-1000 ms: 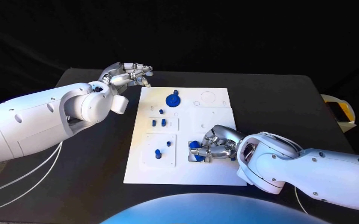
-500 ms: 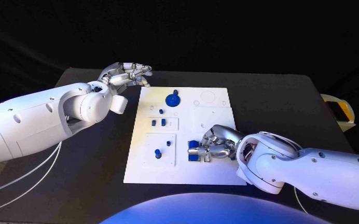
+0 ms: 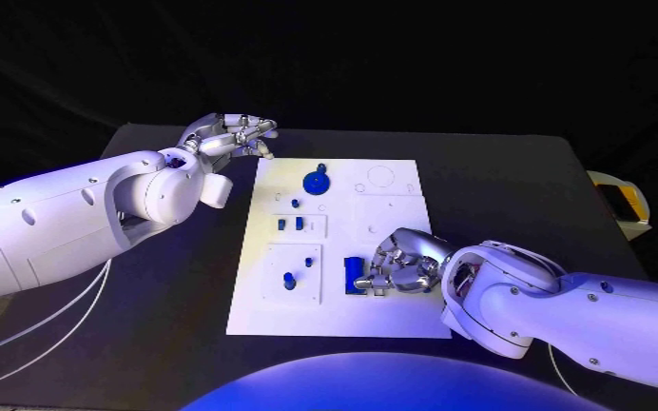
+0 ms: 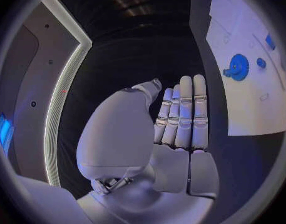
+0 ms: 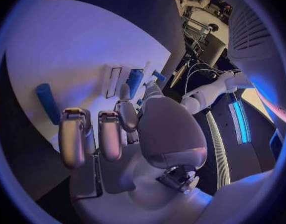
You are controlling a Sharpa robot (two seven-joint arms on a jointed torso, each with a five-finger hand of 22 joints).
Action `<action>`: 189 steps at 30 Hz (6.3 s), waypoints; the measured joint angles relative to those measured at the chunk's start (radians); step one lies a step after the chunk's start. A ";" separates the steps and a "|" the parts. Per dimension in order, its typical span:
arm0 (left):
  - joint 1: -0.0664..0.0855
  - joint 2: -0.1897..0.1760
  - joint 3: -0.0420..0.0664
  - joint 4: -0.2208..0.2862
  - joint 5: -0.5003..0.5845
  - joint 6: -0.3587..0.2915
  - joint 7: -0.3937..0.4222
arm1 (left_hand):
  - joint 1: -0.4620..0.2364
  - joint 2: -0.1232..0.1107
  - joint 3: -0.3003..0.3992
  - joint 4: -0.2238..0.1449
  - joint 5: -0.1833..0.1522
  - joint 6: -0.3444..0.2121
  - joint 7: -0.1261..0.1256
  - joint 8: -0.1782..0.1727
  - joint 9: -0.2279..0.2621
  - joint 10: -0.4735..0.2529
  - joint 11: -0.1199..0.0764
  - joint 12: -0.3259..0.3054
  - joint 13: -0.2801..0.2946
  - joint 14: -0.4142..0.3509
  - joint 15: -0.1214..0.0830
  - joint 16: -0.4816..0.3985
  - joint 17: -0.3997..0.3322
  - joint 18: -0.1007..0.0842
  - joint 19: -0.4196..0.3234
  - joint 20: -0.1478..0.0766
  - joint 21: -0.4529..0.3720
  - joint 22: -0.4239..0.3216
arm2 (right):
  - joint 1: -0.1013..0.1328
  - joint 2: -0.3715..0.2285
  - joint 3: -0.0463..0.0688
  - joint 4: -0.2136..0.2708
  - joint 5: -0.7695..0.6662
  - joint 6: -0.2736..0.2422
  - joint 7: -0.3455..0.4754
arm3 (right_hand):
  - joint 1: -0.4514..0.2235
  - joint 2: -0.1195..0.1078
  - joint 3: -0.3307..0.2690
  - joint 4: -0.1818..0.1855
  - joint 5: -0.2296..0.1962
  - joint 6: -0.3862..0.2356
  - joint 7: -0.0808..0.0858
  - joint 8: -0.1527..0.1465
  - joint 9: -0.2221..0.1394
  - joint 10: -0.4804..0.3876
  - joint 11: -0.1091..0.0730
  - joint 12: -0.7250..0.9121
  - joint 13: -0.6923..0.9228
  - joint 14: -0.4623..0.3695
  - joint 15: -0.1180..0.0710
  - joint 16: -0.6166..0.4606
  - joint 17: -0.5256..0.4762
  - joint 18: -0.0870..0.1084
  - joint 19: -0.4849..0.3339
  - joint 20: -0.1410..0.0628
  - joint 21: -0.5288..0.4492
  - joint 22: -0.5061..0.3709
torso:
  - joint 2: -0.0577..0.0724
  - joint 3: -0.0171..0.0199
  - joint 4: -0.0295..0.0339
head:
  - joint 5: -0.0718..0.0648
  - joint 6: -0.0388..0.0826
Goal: Assemble the parts on the task board
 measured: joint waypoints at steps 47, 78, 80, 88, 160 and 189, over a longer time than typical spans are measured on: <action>0.000 -0.007 -0.001 0.008 0.000 0.001 -0.001 | 0.000 0.000 0.000 0.006 0.000 0.000 0.000 0.000 0.000 -0.004 -0.004 0.000 0.000 0.000 0.000 0.000 0.001 0.000 0.004 -0.004 -0.003 -0.002 | -0.003 -0.194 -0.001 -0.002 -0.093 -0.036 0.044 | 0.098 0.017 -0.029 0.010 0.046 -0.009 0.009 -0.035 -0.025 -0.008 0.008 -0.033 0.037 -0.004 -0.003 0.003 -0.001 0.000 0.000 0.000 -0.007 0.000 | 0.000 -0.0004 -0.0010 | -0.032 0.003; 0.000 -0.010 -0.001 0.008 0.000 0.004 -0.001 | 0.000 0.000 -0.003 0.008 0.000 0.000 0.000 0.000 0.000 -0.004 -0.004 0.004 0.000 0.000 0.000 -0.004 0.002 0.000 0.004 -0.004 -0.007 -0.004 | -0.038 -0.186 -0.002 0.005 -0.247 -0.022 -0.044 | 0.101 0.020 -0.057 0.010 0.035 -0.005 0.005 -0.035 -0.026 -0.013 0.013 -0.030 0.038 -0.003 -0.003 0.003 -0.001 0.000 0.000 0.000 -0.002 0.000 | 0.000 -0.0003 0.0006 | -0.039 0.000; 0.000 -0.010 -0.001 0.007 0.000 0.004 -0.001 | 0.000 0.000 -0.003 0.008 0.000 0.000 0.000 0.000 0.000 -0.004 -0.004 0.004 0.000 0.000 0.000 -0.004 0.002 0.000 0.004 -0.004 -0.007 -0.004 | -0.039 -0.183 -0.002 0.010 -0.243 -0.035 -0.040 | 0.101 0.020 -0.057 0.010 0.035 -0.005 0.005 -0.035 -0.026 -0.013 0.013 -0.025 0.038 -0.003 -0.003 0.003 -0.001 0.000 0.000 0.000 0.003 0.000 | 0.000 -0.0003 0.0006 | -0.039 -0.001; 0.000 -0.010 -0.001 0.007 0.000 0.004 -0.002 | 0.000 0.000 -0.003 0.008 0.000 0.000 0.000 0.000 0.000 -0.004 -0.004 0.004 0.000 0.000 0.000 -0.004 0.002 0.000 0.004 -0.004 -0.007 -0.003 | -0.040 -0.156 -0.002 0.027 -0.215 -0.070 -0.013 | 0.101 0.020 -0.060 0.008 0.035 -0.002 0.009 -0.035 -0.026 -0.013 0.013 -0.019 0.038 -0.003 -0.003 0.003 -0.001 0.000 0.000 0.000 0.003 0.000 | 0.000 -0.0006 0.0005 | -0.038 -0.001; 0.000 -0.010 -0.001 0.007 0.000 0.011 -0.017 | -0.004 0.004 -0.006 0.011 0.000 0.000 0.000 0.000 0.001 -0.004 -0.004 0.004 0.000 0.000 0.000 -0.004 0.003 0.000 0.004 -0.004 -0.011 -0.006 | -0.066 -0.075 0.001 -0.005 -0.326 0.016 -0.045 | 0.167 -0.006 -0.155 -0.043 0.004 0.023 -0.009 -0.037 -0.017 -0.020 0.035 0.037 0.049 -0.004 -0.008 0.003 -0.001 0.000 0.000 -0.007 -0.001 0.000 | 0.000 -0.0006 0.0005 | -0.038 -0.004; 0.000 -0.011 -0.002 0.008 0.000 0.016 -0.028 | -0.004 0.004 -0.003 0.014 0.000 0.000 0.000 0.000 0.001 -0.004 -0.004 0.004 0.000 0.000 0.000 -0.004 0.004 0.000 0.007 0.000 -0.015 -0.008 | -0.054 -0.075 0.001 -0.014 -0.332 0.011 -0.056 | 0.261 0.039 -0.141 0.011 0.131 0.022 -0.008 -0.060 -0.041 -0.042 0.051 0.005 0.161 -0.001 -0.012 0.003 -0.001 0.000 0.000 -0.007 -0.012 0.000 | 0.000 -0.0011 0.0011 | -0.045 0.000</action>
